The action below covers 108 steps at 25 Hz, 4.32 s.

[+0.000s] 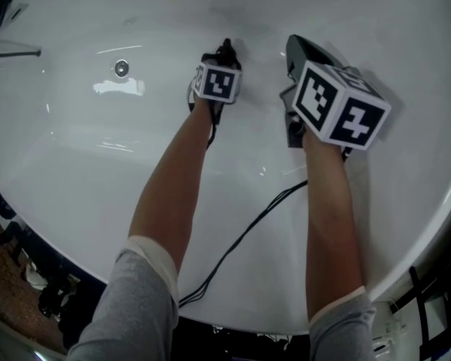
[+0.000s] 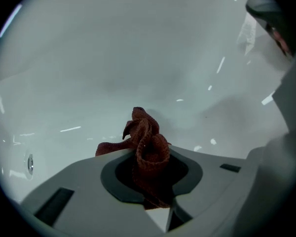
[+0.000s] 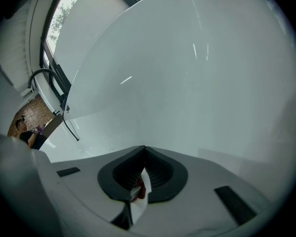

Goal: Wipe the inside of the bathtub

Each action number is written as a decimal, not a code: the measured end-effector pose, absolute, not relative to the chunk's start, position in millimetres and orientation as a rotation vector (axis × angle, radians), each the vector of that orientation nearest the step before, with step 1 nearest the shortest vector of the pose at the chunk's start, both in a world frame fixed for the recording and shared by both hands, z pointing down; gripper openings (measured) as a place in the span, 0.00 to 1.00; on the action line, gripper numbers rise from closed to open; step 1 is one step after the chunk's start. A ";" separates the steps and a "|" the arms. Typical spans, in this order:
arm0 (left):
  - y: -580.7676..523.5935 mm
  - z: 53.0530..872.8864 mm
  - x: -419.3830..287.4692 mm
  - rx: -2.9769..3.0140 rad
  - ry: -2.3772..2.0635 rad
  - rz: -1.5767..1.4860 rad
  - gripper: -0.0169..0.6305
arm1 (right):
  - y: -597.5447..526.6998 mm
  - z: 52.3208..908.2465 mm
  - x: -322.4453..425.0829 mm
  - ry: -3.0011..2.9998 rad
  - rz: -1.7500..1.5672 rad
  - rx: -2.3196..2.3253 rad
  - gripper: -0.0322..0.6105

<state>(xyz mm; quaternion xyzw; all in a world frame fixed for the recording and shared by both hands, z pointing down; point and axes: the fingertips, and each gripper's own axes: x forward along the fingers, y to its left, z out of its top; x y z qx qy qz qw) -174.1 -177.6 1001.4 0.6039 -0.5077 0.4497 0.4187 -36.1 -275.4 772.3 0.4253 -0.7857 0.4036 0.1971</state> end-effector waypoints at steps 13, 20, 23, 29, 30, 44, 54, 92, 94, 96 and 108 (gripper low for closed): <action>-209.9 993.5 -76.4 1.744 -1.084 1.101 0.16 | -285.4 760.1 -37.5 -2.223 1.097 1.192 0.07; -256.3 993.9 -171.0 1.621 -1.359 1.168 0.17 | -289.9 763.6 -34.2 -2.222 1.141 1.215 0.07; -257.8 993.3 -173.8 1.588 -1.407 1.129 0.17 | -290.7 765.3 -31.1 -2.218 1.156 1.227 0.07; -266.9 991.3 -138.6 1.617 -1.369 1.040 0.17 | -294.6 759.1 -25.6 -2.232 1.156 1.250 0.07; -267.1 990.6 -129.4 1.626 -1.347 1.039 0.17 | -295.2 757.1 -26.2 -2.238 1.156 1.250 0.07; -279.6 961.3 -185.9 1.537 -1.580 0.960 0.17 | -298.5 736.0 -22.0 -2.260 1.163 1.283 0.07; -301.2 916.8 -80.4 1.795 -1.294 0.800 0.16 | -299.1 696.8 -27.1 -2.284 1.154 1.274 0.07; -327.1 746.1 -161.3 1.679 -1.621 0.828 0.16 | -282.2 531.1 19.2 -2.380 1.087 1.300 0.07; -328.4 742.0 -155.6 1.682 -1.605 0.833 0.16 | -283.8 527.8 23.1 -2.378 1.094 1.308 0.07; -333.2 735.7 -135.8 1.718 -1.581 0.807 0.16 | -284.9 524.2 27.6 -2.380 1.106 1.314 0.07; -349.5 691.6 -106.0 1.827 -1.615 0.822 0.16 | -290.5 500.3 33.4 -2.395 1.152 1.337 0.07</action>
